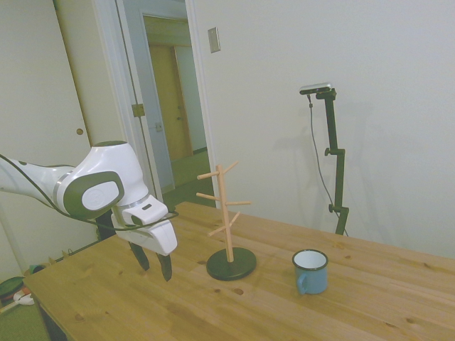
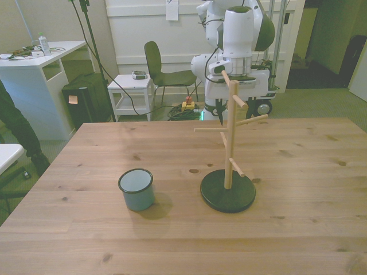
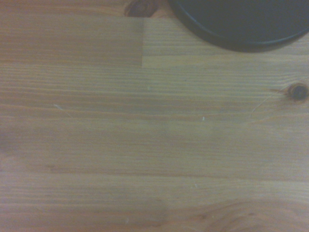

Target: Hang the mug

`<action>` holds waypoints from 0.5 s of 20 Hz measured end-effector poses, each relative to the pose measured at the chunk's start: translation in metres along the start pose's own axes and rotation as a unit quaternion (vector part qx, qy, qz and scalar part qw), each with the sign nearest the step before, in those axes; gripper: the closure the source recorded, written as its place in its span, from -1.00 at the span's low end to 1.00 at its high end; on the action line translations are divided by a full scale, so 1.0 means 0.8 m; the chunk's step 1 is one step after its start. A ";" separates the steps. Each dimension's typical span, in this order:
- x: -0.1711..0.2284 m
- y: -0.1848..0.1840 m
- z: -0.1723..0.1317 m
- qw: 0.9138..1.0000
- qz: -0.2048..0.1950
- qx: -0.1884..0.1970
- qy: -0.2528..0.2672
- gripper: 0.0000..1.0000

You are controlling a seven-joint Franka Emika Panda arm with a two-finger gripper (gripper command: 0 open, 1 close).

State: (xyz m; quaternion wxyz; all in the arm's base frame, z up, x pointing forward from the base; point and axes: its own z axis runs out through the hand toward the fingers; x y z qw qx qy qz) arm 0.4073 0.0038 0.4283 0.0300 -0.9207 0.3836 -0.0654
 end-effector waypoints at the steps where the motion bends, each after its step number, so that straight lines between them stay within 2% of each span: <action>1: 0.000 0.000 0.000 1.000 0.000 0.000 0.000 -1.00; 5: 0.020 0.021 -0.007 1.000 0.015 -0.001 -0.010 -1.00; 10: 0.100 0.105 -0.033 0.998 0.057 0.005 -0.003 -1.00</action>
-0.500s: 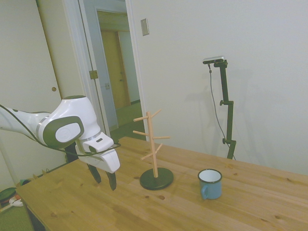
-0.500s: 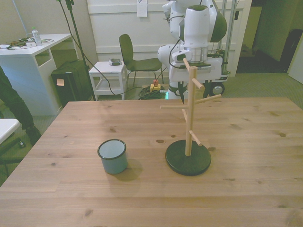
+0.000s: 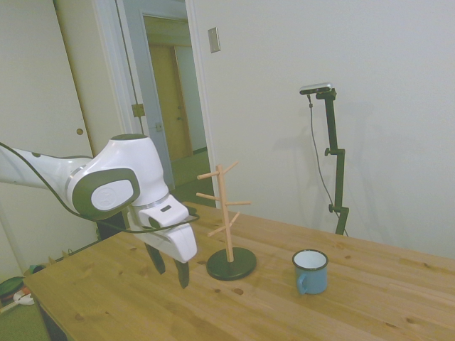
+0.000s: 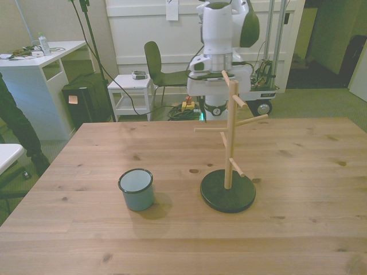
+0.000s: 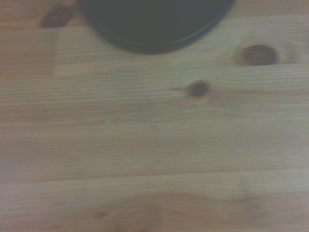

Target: Hang the mug

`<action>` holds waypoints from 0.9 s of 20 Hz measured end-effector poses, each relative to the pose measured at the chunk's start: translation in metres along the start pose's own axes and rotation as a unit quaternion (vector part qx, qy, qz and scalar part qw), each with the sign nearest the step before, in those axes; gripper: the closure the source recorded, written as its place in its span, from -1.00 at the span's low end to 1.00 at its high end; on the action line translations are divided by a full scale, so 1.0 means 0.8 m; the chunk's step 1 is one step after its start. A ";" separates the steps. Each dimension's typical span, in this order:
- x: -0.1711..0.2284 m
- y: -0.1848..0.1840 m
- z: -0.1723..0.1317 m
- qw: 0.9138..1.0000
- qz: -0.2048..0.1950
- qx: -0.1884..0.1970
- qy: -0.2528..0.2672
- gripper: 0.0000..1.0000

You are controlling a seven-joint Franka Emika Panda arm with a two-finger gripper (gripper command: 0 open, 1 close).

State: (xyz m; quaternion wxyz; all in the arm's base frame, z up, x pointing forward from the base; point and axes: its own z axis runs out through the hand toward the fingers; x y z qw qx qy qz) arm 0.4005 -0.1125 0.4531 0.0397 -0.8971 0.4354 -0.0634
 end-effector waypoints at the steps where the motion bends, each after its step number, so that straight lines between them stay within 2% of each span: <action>1: 0.021 0.017 -0.006 1.000 0.009 -0.001 0.003 -1.00; 4: 0.096 0.064 -0.032 0.999 0.035 -0.001 0.008 -1.00; 6: 0.143 0.079 -0.046 0.999 0.044 -0.007 0.009 -1.00; 12: 0.240 0.028 -0.059 0.999 0.045 -0.023 0.008 -1.00; 18: 0.307 -0.001 -0.027 0.998 0.055 -0.018 0.000 -1.00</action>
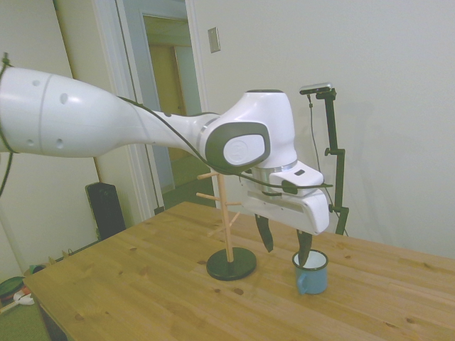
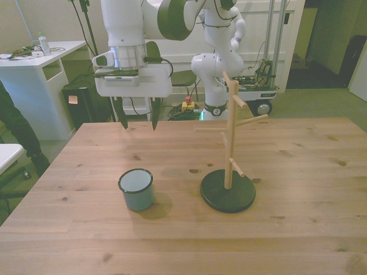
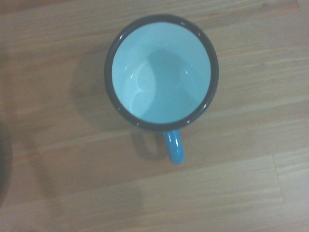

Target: Hang the mug

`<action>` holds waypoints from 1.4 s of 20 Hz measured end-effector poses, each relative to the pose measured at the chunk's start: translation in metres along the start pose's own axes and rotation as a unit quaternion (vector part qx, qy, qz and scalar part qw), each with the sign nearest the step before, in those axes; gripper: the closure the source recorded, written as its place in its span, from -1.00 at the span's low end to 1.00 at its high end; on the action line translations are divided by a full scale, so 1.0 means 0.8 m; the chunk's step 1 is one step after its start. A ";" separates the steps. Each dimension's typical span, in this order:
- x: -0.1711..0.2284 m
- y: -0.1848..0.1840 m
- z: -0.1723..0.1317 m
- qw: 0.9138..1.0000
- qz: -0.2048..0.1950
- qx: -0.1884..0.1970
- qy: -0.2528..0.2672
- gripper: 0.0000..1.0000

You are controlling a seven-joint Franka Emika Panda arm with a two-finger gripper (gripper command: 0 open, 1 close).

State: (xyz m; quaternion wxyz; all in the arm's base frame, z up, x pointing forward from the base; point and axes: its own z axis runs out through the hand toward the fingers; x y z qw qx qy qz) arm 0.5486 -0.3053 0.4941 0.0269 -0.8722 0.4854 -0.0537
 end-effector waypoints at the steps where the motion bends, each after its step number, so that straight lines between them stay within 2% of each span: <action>1: 0.008 -0.003 0.004 1.000 0.001 0.000 0.000 -1.00; 6: 0.047 -0.009 0.019 1.000 0.009 0.000 -0.003 -1.00; 12: 0.089 -0.011 0.054 1.000 0.018 -0.001 -0.007 -1.00; 28: 0.103 -0.065 0.109 1.000 -0.002 0.010 -0.002 -1.00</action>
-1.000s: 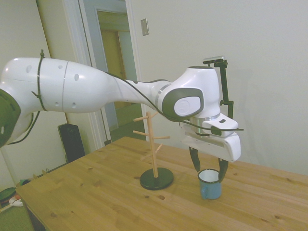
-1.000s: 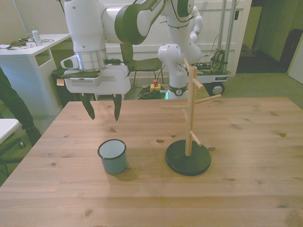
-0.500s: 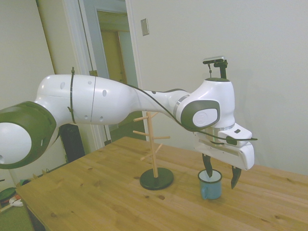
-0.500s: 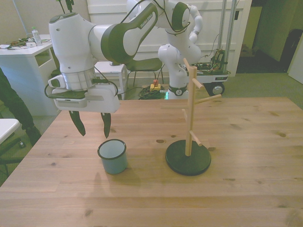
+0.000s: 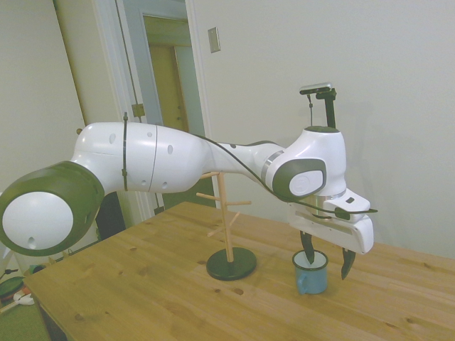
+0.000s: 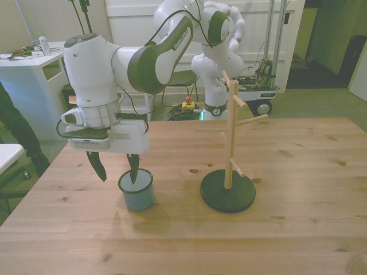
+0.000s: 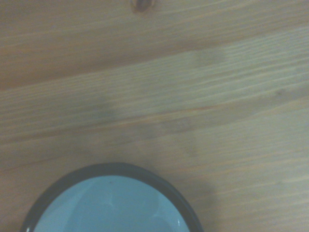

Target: Hang the mug

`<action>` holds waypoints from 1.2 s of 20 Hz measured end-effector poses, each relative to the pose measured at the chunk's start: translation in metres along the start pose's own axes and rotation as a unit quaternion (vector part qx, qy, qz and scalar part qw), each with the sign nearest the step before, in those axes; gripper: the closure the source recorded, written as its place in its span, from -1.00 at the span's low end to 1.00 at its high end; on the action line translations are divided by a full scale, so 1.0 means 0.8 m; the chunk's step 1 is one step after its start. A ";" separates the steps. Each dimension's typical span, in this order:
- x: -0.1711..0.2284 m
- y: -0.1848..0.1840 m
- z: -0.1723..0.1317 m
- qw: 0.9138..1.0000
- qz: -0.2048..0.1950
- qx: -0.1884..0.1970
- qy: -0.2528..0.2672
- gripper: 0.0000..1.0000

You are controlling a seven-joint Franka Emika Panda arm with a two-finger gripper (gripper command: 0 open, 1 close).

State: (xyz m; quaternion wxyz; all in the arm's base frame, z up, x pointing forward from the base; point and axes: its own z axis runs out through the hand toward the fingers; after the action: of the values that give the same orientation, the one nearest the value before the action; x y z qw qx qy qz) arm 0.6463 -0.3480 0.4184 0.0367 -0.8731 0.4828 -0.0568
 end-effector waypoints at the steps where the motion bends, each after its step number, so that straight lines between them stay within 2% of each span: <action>1: -0.001 -0.002 0.001 1.000 -0.001 0.001 0.000 -1.00; 14: -0.014 -0.033 0.036 1.000 -0.015 0.004 0.001 -1.00; 15: -0.015 -0.035 0.039 1.000 -0.017 0.003 0.000 1.00; 24: -0.021 -0.041 0.054 1.000 -0.020 0.005 0.007 1.00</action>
State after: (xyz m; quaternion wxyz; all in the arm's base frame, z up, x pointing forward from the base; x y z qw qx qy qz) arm 0.6710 -0.3161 0.3784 0.0367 -0.8819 0.4654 -0.0659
